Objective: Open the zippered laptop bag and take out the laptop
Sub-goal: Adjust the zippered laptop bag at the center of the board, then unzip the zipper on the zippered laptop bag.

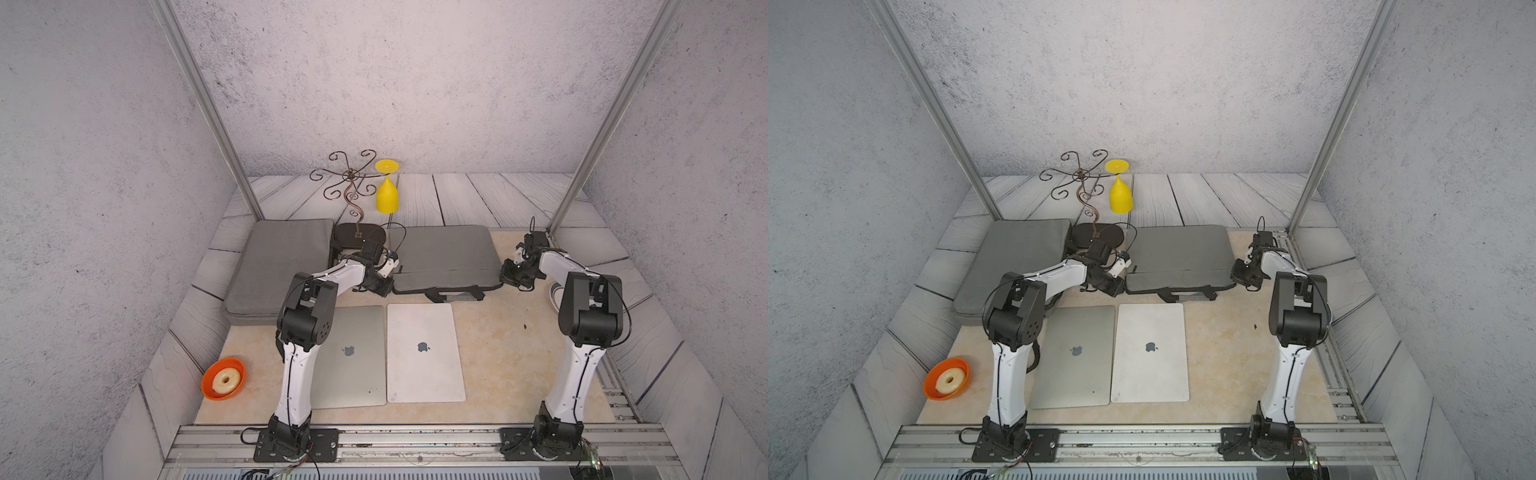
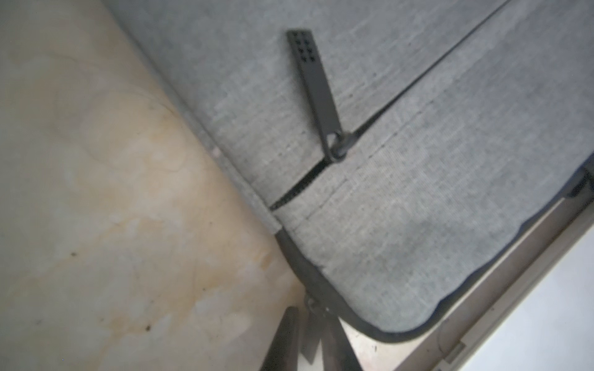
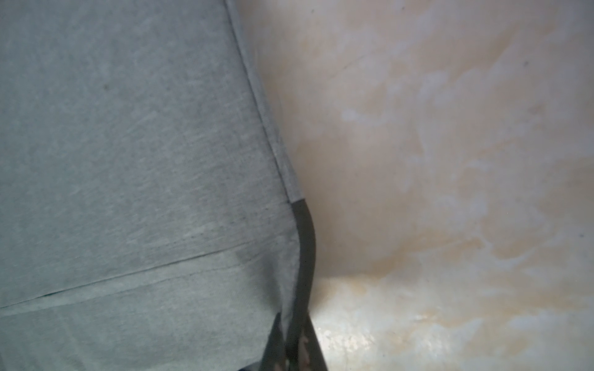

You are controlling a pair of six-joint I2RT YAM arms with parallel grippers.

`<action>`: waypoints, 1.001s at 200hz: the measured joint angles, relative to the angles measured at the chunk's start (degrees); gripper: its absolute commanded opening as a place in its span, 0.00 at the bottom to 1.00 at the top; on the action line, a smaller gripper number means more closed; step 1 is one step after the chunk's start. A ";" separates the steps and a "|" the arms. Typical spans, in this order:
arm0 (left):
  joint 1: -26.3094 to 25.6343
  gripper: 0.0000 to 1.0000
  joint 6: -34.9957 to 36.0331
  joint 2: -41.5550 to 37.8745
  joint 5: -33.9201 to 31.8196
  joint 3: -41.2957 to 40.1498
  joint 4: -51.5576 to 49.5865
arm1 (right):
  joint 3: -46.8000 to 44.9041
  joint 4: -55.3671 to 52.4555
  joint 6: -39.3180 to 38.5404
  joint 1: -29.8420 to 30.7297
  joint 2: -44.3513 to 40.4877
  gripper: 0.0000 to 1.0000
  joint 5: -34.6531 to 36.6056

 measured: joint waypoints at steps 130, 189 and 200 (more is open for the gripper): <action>0.26 0.00 2.43 0.59 3.37 1.77 -4.28 | -0.94 1.31 0.09 -0.07 -0.04 0.03 -0.35; -0.90 0.00 2.58 -1.53 4.33 1.01 -9.46 | -3.21 4.00 2.25 0.11 -0.63 0.01 -0.26; -1.14 0.00 2.32 -1.79 4.83 0.57 -9.97 | -4.07 4.79 2.97 0.35 -1.14 0.01 -0.02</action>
